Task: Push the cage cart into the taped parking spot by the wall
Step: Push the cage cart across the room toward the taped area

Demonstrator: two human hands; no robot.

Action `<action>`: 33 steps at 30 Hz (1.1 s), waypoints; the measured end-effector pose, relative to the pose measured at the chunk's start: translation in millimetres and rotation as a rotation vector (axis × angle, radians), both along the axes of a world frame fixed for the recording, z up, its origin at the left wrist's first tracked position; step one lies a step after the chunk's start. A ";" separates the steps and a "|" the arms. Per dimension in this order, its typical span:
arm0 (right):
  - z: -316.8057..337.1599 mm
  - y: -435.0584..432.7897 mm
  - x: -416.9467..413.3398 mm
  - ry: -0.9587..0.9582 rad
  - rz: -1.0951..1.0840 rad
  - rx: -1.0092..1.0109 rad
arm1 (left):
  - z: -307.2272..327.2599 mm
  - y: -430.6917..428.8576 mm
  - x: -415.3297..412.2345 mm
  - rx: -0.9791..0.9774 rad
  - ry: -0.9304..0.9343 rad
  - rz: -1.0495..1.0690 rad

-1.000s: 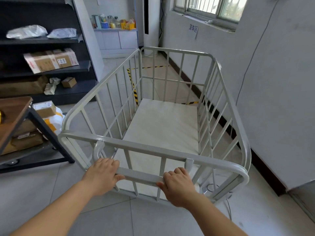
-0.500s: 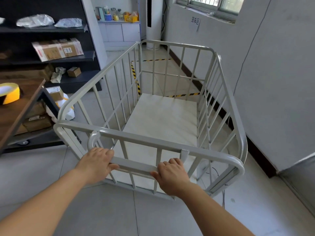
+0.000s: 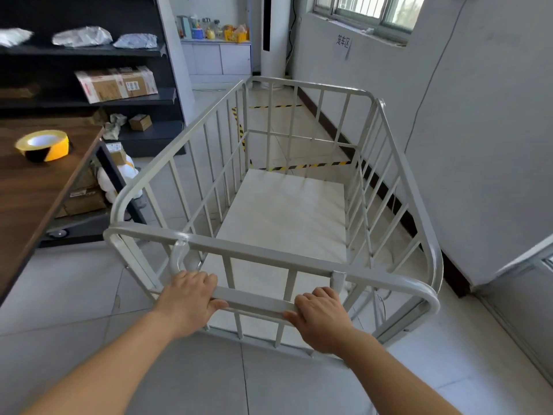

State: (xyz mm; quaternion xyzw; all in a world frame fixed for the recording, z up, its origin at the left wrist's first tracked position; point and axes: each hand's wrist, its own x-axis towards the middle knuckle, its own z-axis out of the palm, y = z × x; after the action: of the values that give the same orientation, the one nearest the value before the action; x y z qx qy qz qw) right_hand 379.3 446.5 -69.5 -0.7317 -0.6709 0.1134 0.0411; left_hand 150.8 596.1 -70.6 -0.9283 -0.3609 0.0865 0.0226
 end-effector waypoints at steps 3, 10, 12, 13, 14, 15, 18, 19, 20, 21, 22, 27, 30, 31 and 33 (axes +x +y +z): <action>2.4 -19.8 -1.7 0.014 -0.001 -0.016 | 0.9 -22.7 -1.4 -0.003 -0.008 0.004; 1.9 -63.0 6.7 -0.035 0.034 -0.055 | -7.1 -71.0 -0.9 0.066 -0.093 -0.011; 2.1 -72.5 13.3 -0.042 0.046 -0.067 | -10.9 -81.6 4.1 0.102 -0.144 -0.013; 3.0 -76.0 17.2 -0.043 0.051 -0.069 | -12.9 -86.4 7.4 0.132 -0.147 -0.020; 3.8 -78.7 21.6 -0.043 0.055 -0.072 | -14.9 -89.7 10.6 0.158 -0.151 -0.018; 4.8 -80.8 26.3 -0.041 0.059 -0.076 | -16.9 -92.0 14.1 0.168 -0.160 -0.018; 7.0 -84.2 42.6 -0.038 0.073 -0.090 | -17.8 -97.3 29.8 0.197 -0.177 -0.031; 7.9 -84.4 49.3 -0.036 0.078 -0.096 | -18.4 -98.5 36.2 0.206 -0.184 -0.030; 9.5 -83.9 56.2 -0.035 0.084 -0.102 | -18.5 -99.8 42.8 0.213 -0.186 -0.025; 11.4 -83.3 63.4 -0.037 0.091 -0.109 | -18.9 -101.0 50.0 0.218 -0.187 -0.027; 13.3 -83.1 71.2 -0.040 0.096 -0.119 | -18.3 -102.4 57.7 0.208 -0.187 -0.028; 16.8 -81.1 116.4 -0.047 0.118 -0.134 | -16.8 -108.7 101.9 0.206 -0.181 -0.013; 16.3 -78.1 146.7 -0.030 0.114 -0.119 | -16.8 -111.2 131.1 0.209 -0.182 0.007; 15.9 -76.6 156.3 -0.034 0.109 -0.116 | -16.6 -111.8 140.6 0.209 -0.182 0.014; 15.9 -73.3 174.1 -0.055 0.104 -0.116 | -17.7 -110.4 158.3 0.193 -0.172 0.025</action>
State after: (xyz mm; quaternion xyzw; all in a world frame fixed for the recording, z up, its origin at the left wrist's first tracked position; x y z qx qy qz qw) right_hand 553.4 373.2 -53.6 -0.6999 -0.7010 0.1342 -0.0259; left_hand 309.2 485.6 -88.4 -0.9212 -0.3797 -0.0281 0.0798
